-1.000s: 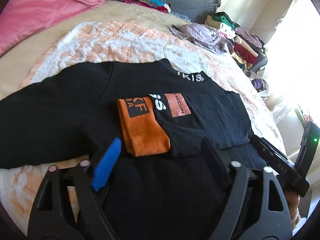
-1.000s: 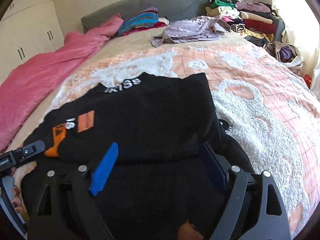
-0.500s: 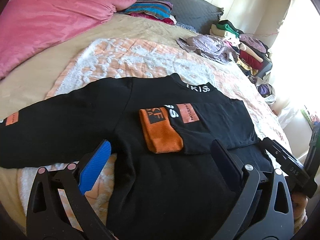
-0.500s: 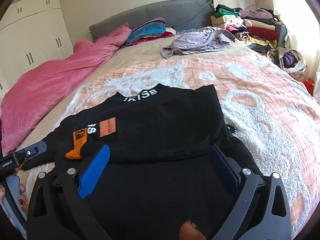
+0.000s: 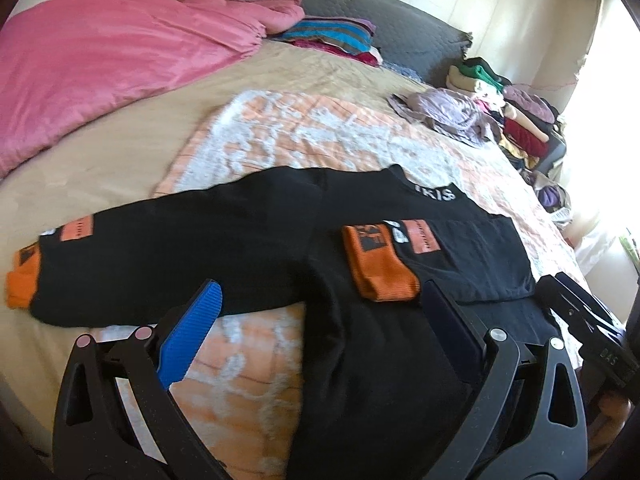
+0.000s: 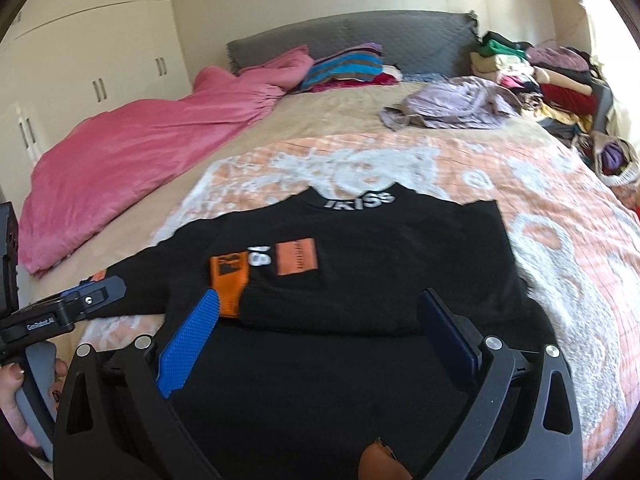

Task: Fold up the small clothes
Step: 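Move the left tool to the other sleeve's orange cuff, then grasp the other orange cuff with the left tool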

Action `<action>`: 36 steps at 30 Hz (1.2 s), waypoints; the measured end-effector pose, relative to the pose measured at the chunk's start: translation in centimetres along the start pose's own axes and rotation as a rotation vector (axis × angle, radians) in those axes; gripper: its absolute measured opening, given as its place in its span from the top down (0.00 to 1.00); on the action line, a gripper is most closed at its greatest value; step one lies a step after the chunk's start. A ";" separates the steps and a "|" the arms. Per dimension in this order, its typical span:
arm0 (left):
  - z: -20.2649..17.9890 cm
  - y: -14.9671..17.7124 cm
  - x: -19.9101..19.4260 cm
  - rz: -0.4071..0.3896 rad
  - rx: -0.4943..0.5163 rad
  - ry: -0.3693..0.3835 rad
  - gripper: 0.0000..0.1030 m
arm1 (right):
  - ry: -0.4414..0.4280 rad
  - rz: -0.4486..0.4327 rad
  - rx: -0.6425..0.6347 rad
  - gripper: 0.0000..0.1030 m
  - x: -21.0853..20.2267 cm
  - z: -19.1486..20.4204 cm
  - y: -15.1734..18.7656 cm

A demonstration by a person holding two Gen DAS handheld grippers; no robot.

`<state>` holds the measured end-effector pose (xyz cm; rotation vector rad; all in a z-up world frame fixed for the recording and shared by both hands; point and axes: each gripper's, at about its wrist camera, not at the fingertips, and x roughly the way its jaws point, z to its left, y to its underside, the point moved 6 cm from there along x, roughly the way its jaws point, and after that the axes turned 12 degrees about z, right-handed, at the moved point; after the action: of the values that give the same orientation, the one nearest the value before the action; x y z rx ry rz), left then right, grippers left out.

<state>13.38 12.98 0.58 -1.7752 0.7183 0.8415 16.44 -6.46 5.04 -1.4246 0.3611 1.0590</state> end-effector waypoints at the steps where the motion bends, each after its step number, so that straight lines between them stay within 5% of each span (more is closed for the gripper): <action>1: 0.4 0.0 -0.2 -0.003 -0.006 -0.003 0.09 | -0.005 0.000 -0.010 0.04 0.1 0.6 -0.1; 17: 7.5 1.1 -2.8 -0.031 -0.170 -0.021 0.09 | -0.080 0.022 -0.159 0.04 1.6 8.9 -0.9; 36: 18.8 3.2 -3.9 -0.036 -0.423 -0.127 0.09 | -0.177 0.048 -0.313 0.04 3.4 18.0 -0.7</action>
<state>4.55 29.99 -2.75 -2.0753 0.4436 1.1327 12.02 11.24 6.18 -1.5884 0.1036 1.3124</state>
